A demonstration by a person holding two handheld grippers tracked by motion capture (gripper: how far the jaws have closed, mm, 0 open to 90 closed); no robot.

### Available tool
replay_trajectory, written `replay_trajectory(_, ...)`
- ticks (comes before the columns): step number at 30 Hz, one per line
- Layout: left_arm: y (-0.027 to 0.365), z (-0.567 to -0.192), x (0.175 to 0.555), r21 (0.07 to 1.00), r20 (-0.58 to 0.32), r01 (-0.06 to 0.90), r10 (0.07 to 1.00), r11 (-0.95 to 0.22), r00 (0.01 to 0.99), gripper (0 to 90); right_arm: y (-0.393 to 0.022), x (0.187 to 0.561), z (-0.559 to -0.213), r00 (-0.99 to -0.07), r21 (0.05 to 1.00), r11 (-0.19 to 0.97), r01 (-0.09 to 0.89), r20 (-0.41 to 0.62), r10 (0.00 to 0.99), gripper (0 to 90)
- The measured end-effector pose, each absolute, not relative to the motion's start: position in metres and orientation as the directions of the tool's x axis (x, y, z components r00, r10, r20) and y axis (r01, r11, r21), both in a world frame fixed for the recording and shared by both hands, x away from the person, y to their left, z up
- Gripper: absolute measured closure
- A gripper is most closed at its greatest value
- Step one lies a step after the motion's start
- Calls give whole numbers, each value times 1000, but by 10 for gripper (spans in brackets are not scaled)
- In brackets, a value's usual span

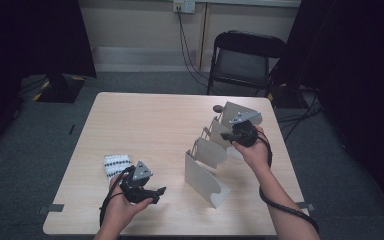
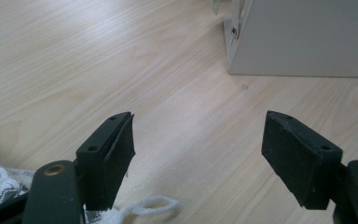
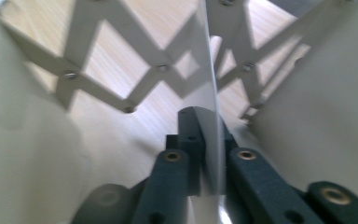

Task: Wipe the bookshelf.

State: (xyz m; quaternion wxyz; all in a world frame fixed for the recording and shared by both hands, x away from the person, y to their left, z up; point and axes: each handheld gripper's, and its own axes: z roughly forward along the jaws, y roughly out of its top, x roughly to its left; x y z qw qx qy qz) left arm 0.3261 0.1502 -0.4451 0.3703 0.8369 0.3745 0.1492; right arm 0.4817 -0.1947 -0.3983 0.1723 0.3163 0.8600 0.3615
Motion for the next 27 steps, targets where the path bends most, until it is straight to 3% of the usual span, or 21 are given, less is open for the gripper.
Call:
replay_trajectory(17,149,-440,327,741,-21,504,734,-444,678,252,-210,463,-372,-624,750,419,511,-11,781,899)
replay_trajectory(27,147,-435,326,750,-14,487,726,-447,688,251,-199,447,-375,-537,740,366,565,-7,843,899)
